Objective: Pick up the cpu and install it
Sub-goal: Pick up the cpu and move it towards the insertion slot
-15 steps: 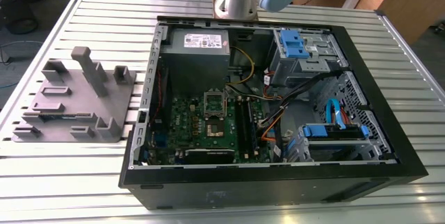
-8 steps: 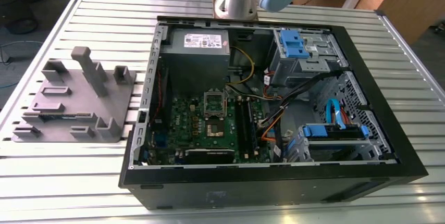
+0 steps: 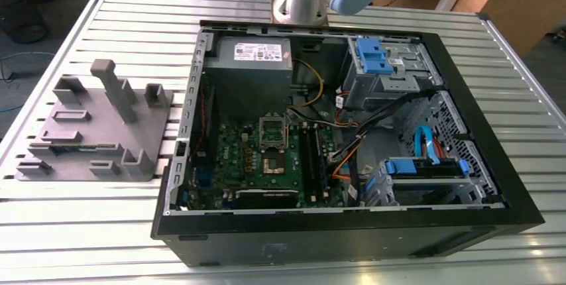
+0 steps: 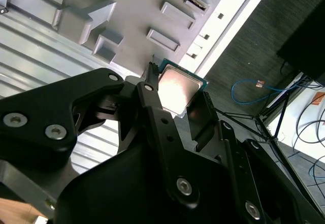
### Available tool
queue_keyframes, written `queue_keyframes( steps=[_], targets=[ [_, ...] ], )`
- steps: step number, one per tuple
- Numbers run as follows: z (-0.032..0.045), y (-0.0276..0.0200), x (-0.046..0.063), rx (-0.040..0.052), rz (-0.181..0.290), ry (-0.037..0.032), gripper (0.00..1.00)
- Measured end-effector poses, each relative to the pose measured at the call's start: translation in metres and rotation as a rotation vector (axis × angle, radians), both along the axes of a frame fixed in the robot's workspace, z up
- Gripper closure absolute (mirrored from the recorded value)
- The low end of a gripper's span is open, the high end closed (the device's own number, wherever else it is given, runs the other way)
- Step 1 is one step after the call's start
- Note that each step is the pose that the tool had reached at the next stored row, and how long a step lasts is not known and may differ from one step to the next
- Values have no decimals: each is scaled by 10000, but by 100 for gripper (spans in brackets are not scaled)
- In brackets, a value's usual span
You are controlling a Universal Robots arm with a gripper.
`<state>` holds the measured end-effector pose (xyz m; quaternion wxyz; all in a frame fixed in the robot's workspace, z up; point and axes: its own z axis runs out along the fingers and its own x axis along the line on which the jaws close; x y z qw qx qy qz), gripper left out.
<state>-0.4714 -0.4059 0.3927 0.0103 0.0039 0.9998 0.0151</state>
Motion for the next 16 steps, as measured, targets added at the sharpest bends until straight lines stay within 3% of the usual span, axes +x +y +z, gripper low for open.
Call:
queue_keyframes(
  steps=[16],
  targets=[
    [121, 0, 0, 0, 0, 0, 53]
  ],
)
